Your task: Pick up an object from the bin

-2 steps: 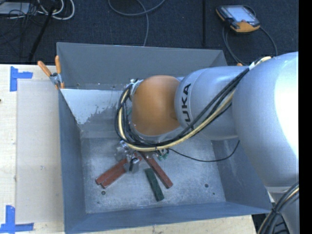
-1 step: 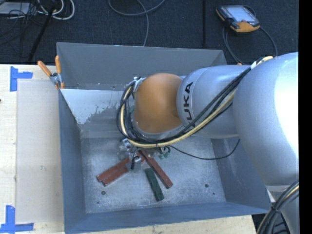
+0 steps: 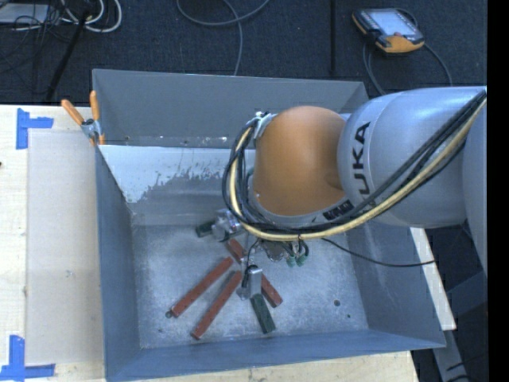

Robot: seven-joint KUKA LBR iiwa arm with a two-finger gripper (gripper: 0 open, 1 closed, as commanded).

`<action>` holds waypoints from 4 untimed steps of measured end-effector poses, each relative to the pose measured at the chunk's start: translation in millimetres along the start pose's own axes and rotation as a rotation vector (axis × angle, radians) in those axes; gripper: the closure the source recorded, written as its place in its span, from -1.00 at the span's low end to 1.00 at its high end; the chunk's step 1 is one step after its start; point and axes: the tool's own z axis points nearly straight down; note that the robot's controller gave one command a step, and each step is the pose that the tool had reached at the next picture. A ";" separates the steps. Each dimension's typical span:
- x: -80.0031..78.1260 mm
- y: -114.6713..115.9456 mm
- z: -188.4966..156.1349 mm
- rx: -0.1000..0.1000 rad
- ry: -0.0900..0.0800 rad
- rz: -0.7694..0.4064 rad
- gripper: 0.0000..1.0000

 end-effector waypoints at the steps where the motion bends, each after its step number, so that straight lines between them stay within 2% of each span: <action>1: 1.0 0.0 2.3 0.000 0.004 -0.001 -1.00; 2: 3.9 8.2 53.6 0.001 -0.002 -0.051 -1.00; 3: 17.9 11.4 97.8 0.000 0.006 -0.173 -1.00; 4: -8.0 -8.4 107.4 -0.002 0.006 -0.219 -1.00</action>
Offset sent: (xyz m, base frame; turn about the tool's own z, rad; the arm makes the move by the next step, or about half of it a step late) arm -0.0137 0.0142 -0.1067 -0.1014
